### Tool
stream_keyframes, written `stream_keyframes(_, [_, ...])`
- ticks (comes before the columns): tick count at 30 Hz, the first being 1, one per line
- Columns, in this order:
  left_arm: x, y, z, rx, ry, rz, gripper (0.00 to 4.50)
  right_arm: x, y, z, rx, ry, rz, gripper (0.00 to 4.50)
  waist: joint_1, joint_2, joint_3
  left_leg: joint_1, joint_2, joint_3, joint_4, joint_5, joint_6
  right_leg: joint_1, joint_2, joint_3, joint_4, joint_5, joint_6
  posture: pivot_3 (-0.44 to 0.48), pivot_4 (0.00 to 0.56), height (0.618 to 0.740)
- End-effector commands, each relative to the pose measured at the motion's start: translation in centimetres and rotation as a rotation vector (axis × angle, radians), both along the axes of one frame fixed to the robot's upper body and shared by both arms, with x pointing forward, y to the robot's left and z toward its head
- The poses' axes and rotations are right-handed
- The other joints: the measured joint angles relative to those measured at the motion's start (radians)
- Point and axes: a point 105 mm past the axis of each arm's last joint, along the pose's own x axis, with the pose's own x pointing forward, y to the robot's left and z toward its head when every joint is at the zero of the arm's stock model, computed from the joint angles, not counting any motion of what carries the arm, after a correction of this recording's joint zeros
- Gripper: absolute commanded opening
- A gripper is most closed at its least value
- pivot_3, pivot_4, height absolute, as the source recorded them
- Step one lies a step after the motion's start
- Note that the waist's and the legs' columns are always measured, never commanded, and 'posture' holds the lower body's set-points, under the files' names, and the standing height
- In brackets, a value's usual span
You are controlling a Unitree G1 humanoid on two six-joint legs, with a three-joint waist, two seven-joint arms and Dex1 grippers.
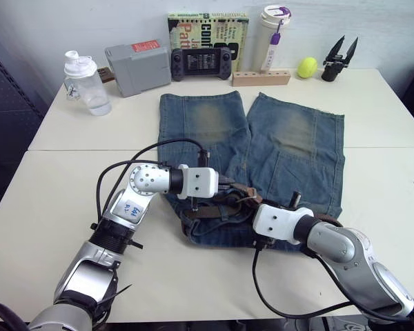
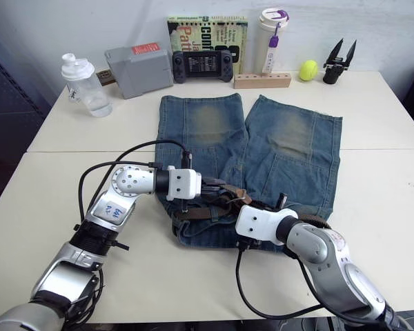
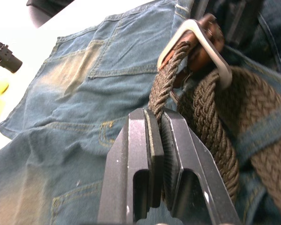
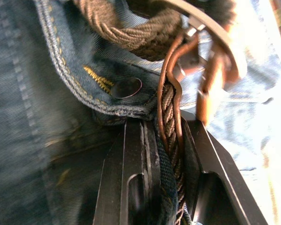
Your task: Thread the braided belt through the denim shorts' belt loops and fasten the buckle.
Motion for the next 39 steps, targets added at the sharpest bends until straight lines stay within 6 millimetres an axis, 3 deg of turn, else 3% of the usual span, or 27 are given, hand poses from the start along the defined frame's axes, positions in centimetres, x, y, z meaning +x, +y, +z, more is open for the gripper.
stream_keyframes(1, [-4.1,-3.1,0.2,-0.005,-0.021,-0.216,0.00,-0.2,0.6,1.3,0.071,-0.020,-0.010,0.27,-0.001,0.000,0.000,0.000,0.000,0.000,0.000,0.000,0.000,0.000,0.000,0.000,0.000,0.000,0.000,0.000,0.150,0.731])
stream_keyframes(12, [-4.5,-0.3,-2.4,0.114,0.065,-0.152,0.00,0.2,0.8,1.6,0.090,-0.027,-0.034,0.27,-0.001,0.000,0.000,0.000,0.000,-0.001,0.000,0.000,0.000,0.000,0.000,0.000,0.000,0.000,0.000,0.000,0.150,0.731])
stream_keyframes(20, [-3.2,-2.0,-0.7,0.045,0.013,-0.132,0.00,-1.9,2.7,0.5,-0.002,-0.004,0.166,0.27,0.002,0.000,0.000,0.000,0.000,0.000,0.000,0.000,0.000,0.000,0.000,0.000,0.000,0.000,0.000,0.000,0.150,0.731])
stream_keyframes(28, [-2.0,-2.8,0.8,0.000,-0.021,-0.119,0.00,-2.1,1.9,-0.6,-0.035,0.049,0.156,0.27,-0.001,0.000,0.000,0.000,0.000,0.000,0.000,0.000,0.000,0.000,0.000,0.000,0.000,0.000,0.000,0.000,0.150,0.731])
stream_keyframes(39, [-2.8,-3.6,-0.1,0.023,0.003,-0.170,0.00,-2.5,1.8,-0.8,0.019,0.103,0.130,0.27,0.000,0.000,0.000,0.001,0.000,0.000,0.000,0.000,0.000,0.000,0.000,0.000,0.001,0.000,0.000,0.000,0.150,0.731])
